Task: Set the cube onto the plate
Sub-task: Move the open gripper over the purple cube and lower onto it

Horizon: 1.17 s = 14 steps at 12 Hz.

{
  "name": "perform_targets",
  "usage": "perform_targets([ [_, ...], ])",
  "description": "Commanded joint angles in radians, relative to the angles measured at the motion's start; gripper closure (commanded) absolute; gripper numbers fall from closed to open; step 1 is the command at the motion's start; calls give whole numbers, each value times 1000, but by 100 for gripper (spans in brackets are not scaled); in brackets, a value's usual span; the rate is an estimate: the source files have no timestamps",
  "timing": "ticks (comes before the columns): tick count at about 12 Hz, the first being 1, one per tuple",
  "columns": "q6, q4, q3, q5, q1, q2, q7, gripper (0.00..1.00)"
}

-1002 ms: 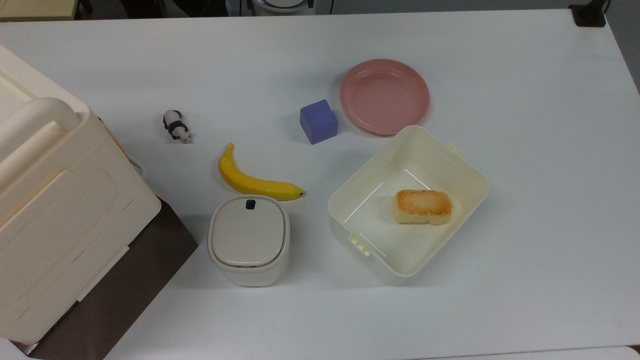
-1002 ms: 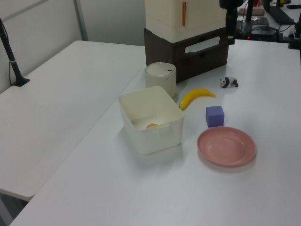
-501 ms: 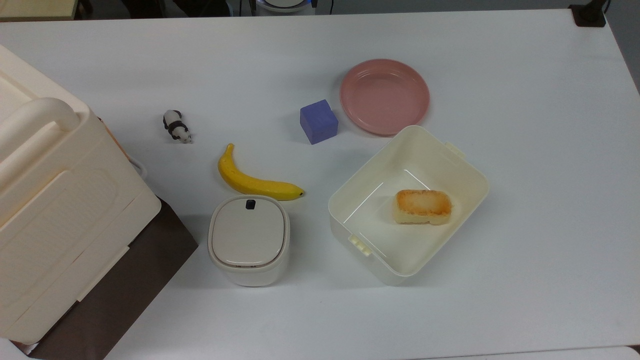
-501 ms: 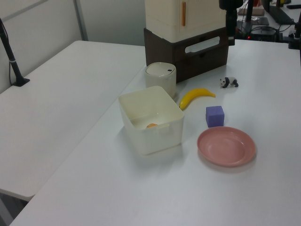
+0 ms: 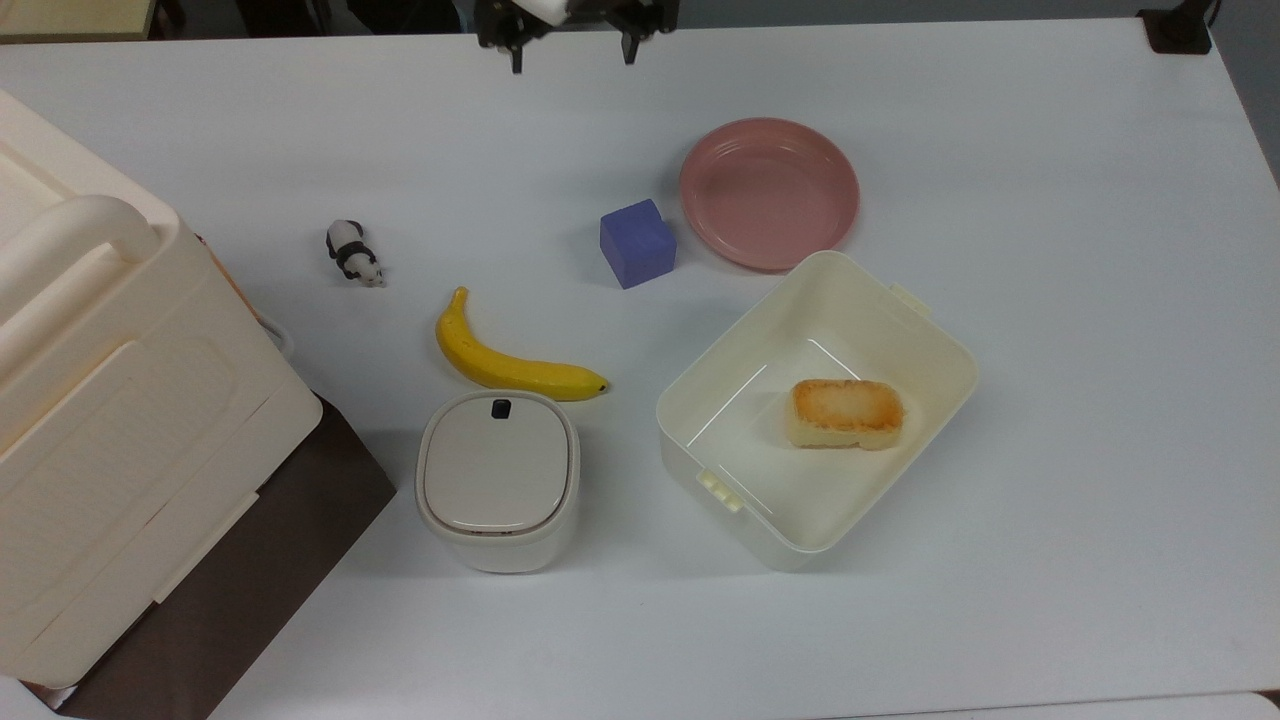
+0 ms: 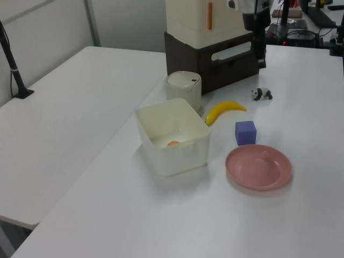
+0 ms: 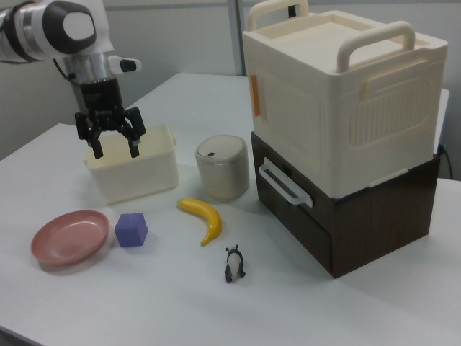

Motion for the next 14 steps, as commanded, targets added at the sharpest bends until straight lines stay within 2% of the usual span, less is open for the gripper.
perform_targets([
  [1, 117, -118, 8, -47, 40, -16, 24, 0],
  [6, 367, -299, 26, -134, 95, 3, 227, 0],
  [14, 417, -287, 43, -269, 152, 200, 299, 0],
])
